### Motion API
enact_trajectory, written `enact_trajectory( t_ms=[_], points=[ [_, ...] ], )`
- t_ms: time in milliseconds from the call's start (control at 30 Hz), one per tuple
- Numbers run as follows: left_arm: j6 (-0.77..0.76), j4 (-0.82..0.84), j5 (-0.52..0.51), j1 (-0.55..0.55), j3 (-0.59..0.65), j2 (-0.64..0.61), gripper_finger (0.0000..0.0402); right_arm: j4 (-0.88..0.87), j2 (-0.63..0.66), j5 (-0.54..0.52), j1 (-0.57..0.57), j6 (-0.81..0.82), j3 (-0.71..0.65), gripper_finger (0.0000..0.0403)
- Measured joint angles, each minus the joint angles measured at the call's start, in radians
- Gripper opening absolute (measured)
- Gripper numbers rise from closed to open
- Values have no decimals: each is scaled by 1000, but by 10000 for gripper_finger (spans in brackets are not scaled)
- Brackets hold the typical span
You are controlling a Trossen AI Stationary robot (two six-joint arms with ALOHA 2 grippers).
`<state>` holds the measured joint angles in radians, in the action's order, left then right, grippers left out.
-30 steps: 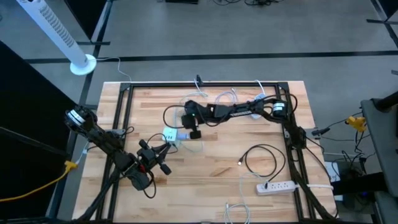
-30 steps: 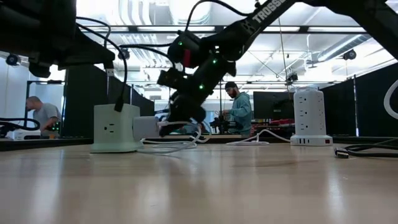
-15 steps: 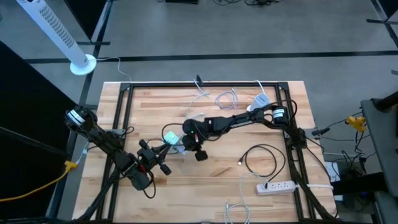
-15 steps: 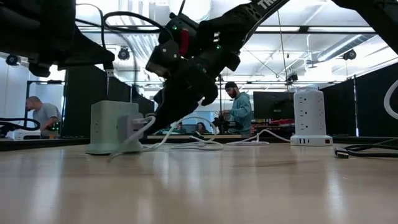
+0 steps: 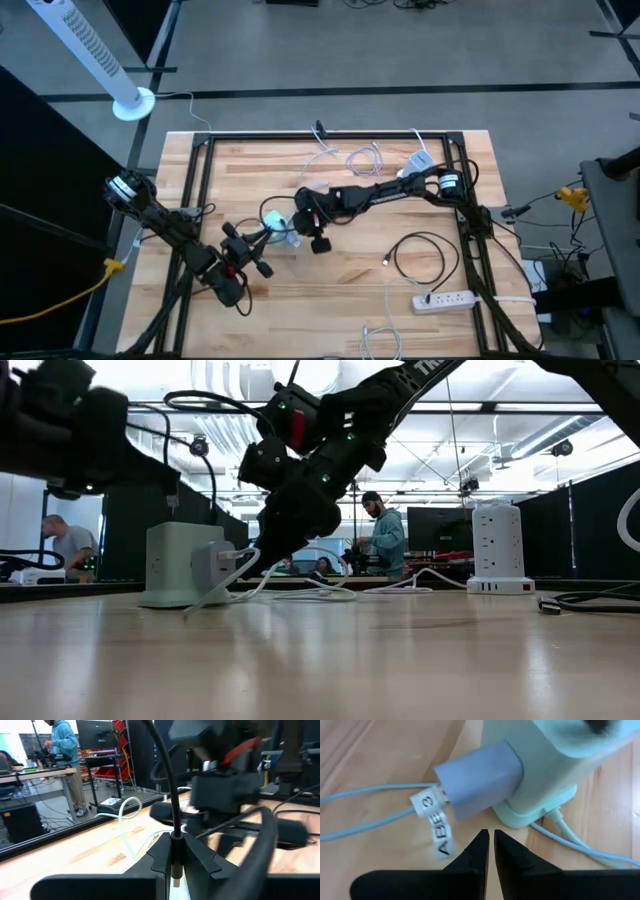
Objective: Insert USB
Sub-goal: Insert the black charger cable into the green outlet extension
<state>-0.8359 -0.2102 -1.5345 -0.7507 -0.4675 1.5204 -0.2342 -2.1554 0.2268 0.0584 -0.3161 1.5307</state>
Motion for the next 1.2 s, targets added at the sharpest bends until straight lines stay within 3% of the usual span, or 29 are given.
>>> enact_trajectory(
  t_ms=[233, 367, 1000, 1200],
  points=[
    [-173, 161, 57, 49, 0, 0, 22, 8, 1, 0, 1, 16, 0, 13],
    [-180, 162, 106, 66, 0, -1, 22, 8, 1, 0, -2, 19, 0, 13],
    [-228, 246, 117, 59, -7, -2, 22, 7, 1, 0, -1, 38, 0, 13],
    [-237, 320, 184, 53, -35, -9, 22, 6, 1, 0, -1, 44, 0, 13]
  ],
)
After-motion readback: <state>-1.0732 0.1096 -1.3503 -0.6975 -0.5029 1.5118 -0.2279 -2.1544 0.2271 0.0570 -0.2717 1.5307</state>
